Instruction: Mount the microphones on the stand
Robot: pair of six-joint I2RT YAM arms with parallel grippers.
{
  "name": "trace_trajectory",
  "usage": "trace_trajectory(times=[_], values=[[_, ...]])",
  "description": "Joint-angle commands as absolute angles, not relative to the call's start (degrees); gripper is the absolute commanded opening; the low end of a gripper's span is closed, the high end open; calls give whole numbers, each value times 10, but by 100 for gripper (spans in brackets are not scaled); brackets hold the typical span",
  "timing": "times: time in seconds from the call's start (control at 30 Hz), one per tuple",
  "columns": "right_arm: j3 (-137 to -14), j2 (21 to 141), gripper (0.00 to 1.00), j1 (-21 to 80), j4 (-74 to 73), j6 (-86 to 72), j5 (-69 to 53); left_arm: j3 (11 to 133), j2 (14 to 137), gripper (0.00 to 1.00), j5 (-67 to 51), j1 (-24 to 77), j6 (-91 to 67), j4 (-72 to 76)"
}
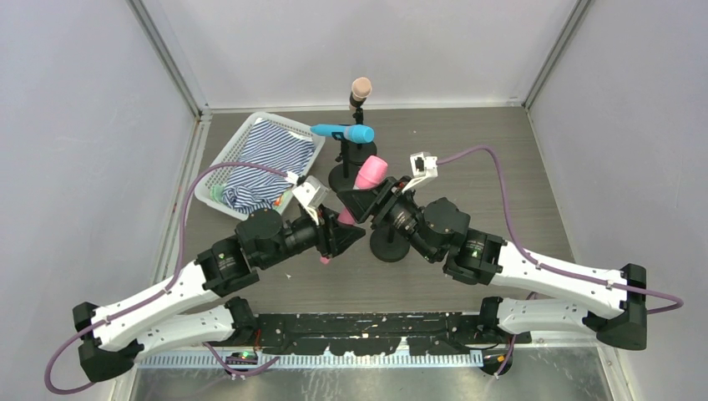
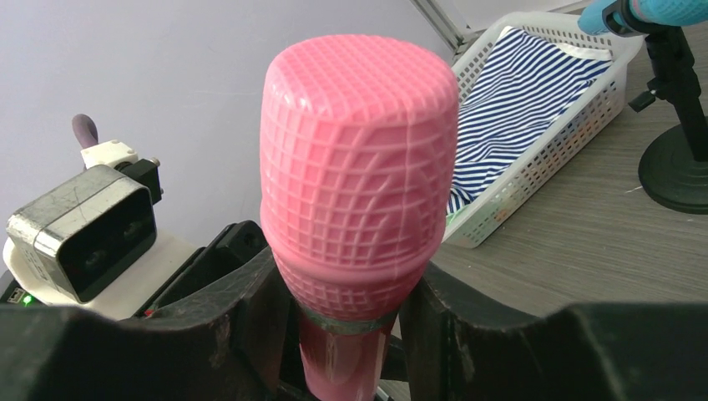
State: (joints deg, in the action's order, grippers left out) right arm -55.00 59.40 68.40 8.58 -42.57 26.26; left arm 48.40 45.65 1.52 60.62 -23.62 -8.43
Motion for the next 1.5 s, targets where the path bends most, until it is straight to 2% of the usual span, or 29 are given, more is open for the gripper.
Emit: trace_trajectory(times=[0.0,0.1,0.17,0.23,0.27,0.37,0.4,0.57,0.63,0.77,0.87,0.97,1.07,1.17,1.27,1.47], values=[[-544,596,49,687,147,-432,248,495,467,1,16,604,-236,-47],[-528,591,39,688,185,-432,249,491,470,6,14,604,-236,-41],[-514,582,24,688,216,-428,262,490,472,20,18,604,-238,-40],[-504,569,7,688,232,-418,287,491,474,39,25,604,-240,-42],[-502,563,2,688,234,-412,300,493,475,48,31,604,-243,-46],[-511,545,1,687,219,-372,350,501,480,71,63,604,-256,-63],[-519,541,1,684,207,-357,372,502,482,75,76,604,-262,-68],[-584,530,1,641,132,-279,469,500,494,81,190,642,-302,-68],[-608,524,1,598,92,-276,493,504,511,83,268,678,-334,-65],[-640,520,1,499,40,-271,520,539,575,96,419,760,-385,-54],[-669,535,1,415,-3,-250,512,582,629,99,488,800,-426,-57],[-681,546,1,350,-37,-251,482,641,677,100,553,807,-539,-121],[-672,534,1,308,-49,-265,455,721,725,100,611,806,-705,-272],[-657,514,1,290,-57,-270,448,797,770,100,627,806,-859,-431],[-644,499,1,283,-65,-276,442,849,807,100,609,805,-981,-520],[-635,477,1,279,-79,-270,437,855,838,100,506,770,-1113,-554]])
